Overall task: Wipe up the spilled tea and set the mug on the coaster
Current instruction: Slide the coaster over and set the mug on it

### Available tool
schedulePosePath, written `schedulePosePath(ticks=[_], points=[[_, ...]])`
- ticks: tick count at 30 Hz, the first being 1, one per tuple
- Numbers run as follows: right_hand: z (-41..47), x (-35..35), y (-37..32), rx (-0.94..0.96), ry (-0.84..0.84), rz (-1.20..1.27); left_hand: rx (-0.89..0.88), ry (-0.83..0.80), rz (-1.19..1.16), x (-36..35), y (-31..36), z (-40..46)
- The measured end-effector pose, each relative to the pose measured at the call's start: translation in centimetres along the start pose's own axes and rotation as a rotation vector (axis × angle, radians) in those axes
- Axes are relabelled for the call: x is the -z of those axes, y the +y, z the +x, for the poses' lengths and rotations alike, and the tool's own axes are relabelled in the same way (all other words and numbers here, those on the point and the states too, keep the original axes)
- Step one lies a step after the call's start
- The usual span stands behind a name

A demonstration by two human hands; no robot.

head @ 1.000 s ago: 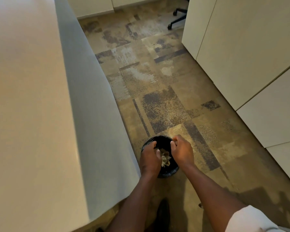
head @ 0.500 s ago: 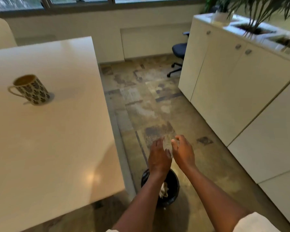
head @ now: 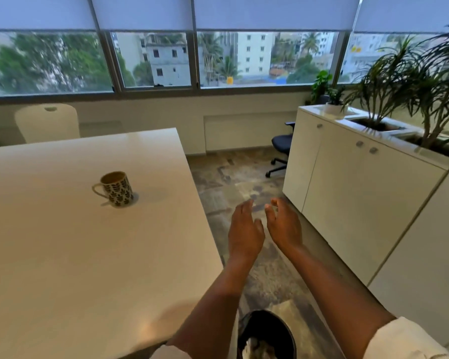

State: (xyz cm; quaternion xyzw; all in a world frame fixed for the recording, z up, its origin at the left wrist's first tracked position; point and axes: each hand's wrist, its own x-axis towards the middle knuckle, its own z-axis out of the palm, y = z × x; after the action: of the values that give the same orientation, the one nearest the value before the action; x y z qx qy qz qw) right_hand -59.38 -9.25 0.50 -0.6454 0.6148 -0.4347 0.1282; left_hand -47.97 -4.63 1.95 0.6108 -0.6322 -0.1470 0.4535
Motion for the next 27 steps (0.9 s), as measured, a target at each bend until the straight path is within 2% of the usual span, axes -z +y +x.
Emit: schedulePosePath(ticks=[4, 12, 19, 27], points=[[0.5, -1.3, -5.3, 0.074, -0.031, 0.050, -0.051, 0.050, 0.030, 5.3, -1.7, 1.1], [-1.4, -7.1, -15.5, 0.151, -0.068, 0.074, -0.033, 0.144, 0.121, 16.8, -7.6, 1.9], [-4.4, -14.3, -23.2, 0.209, -0.088, 0.119, 0.007, 0.216, 0.180, 27.9, -14.7, 0.8], [-8.9, -22.6, -31.4, 0.293, -0.211, 0.188, 0.069, 0.257, 0.254, 38.5, -23.2, -1.6]])
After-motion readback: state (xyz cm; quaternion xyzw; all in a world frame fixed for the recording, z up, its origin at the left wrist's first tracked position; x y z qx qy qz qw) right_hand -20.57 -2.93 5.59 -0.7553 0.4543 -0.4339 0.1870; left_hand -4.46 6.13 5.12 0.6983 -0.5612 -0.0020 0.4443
